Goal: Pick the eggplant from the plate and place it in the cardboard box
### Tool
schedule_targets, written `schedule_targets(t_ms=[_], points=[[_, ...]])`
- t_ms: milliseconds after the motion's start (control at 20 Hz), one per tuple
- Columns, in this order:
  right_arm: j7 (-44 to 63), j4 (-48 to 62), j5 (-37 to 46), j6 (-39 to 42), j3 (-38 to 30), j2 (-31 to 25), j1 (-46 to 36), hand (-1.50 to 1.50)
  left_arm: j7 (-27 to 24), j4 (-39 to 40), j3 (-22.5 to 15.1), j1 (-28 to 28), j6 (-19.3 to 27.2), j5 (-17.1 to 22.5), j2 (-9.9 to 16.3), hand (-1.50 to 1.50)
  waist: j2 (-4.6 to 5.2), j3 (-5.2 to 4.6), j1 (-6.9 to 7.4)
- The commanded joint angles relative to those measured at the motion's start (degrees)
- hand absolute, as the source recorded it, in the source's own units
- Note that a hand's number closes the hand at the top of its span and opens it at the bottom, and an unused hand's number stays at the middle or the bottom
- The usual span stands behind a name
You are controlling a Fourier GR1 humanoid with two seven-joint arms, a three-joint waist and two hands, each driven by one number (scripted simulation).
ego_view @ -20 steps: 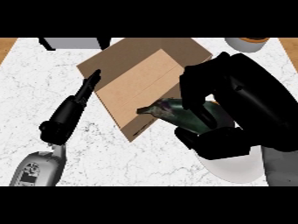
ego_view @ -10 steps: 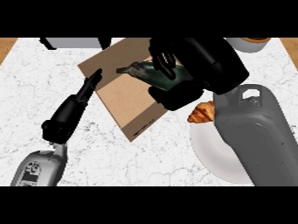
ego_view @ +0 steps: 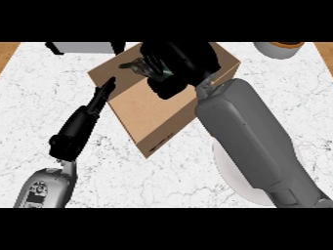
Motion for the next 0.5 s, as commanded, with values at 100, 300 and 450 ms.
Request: schedule_targets(t_ms=[100,300,450], points=[[-5.96,17.88,2.68,-5.74,-0.44,2.71,-3.15,1.5,1.18,1.78,-2.11,1.28,-1.19,0.0,-1.57,0.0,0.57,-0.24,0.49],[-2.79,23.13,-5.98,-4.64,-3.66,2.97,-3.11,-1.5,-0.93,3.68,1.03,0.2,-3.25,1.86,0.91,0.0,0.79,-0.25,0.99],[-7.32,29.94,-8.63,-7.06,-2.6,2.99,-3.92,-1.5,0.87,3.35,-0.78,-0.29,-1.6,0.22,-1.23,0.0,0.81,-0.22,1.15]])
